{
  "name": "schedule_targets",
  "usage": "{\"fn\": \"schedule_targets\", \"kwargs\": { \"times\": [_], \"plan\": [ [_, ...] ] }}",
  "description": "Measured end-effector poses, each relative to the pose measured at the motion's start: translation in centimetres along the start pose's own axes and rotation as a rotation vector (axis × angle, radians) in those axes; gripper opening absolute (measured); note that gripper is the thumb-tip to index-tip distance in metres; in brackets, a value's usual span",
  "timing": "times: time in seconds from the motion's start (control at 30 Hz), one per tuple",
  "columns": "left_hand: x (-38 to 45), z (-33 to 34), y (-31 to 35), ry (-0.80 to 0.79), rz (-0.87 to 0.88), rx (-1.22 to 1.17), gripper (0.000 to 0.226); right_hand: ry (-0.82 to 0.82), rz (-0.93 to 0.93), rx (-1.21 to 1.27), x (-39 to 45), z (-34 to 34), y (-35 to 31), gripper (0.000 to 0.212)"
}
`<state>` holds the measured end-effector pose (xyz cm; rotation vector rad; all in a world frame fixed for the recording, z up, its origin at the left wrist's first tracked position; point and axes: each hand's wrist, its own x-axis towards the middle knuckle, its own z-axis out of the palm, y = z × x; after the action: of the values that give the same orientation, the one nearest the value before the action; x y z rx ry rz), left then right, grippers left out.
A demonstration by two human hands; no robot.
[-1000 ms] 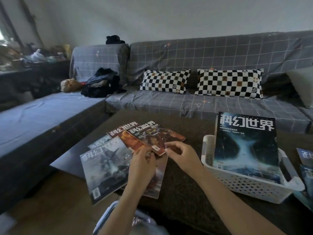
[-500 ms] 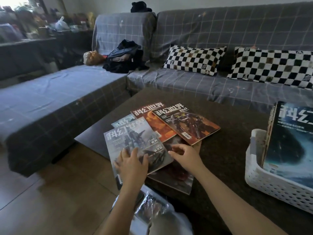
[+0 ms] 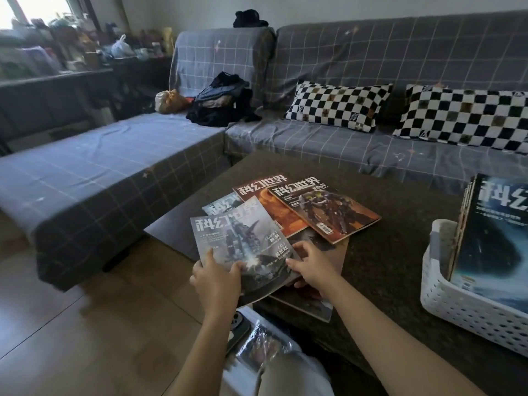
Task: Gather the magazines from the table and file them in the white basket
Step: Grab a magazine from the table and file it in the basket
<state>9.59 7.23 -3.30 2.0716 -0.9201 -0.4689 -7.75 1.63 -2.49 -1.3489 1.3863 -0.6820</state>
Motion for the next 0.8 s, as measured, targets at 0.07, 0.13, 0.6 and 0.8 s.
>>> {"fn": "schedule_targets", "kwargs": {
  "times": [0.07,0.13,0.6,0.8],
  "plan": [
    [-1.1,-0.2,0.6,0.005,0.037,-0.059,0.07,0.022,-0.024,0.113,-1.4,-0.7,0.0,0.018],
    [-2.2,-0.4,1.7,0.006,0.087,-0.124,0.069,0.047,-0.048,0.223,-2.9,-2.1,-0.2,0.019],
    [-11.3,1.3,15.3,-0.222,0.401,-0.489,0.082,0.39,-0.316,0.48,-13.5,-16.7,0.2,0.02],
    [-14.6,6.3,19.3,-0.44,0.388,-0.597,0.053,0.563,-0.333,0.463,-17.6,-23.2,3.0,0.023]
  ]
}}
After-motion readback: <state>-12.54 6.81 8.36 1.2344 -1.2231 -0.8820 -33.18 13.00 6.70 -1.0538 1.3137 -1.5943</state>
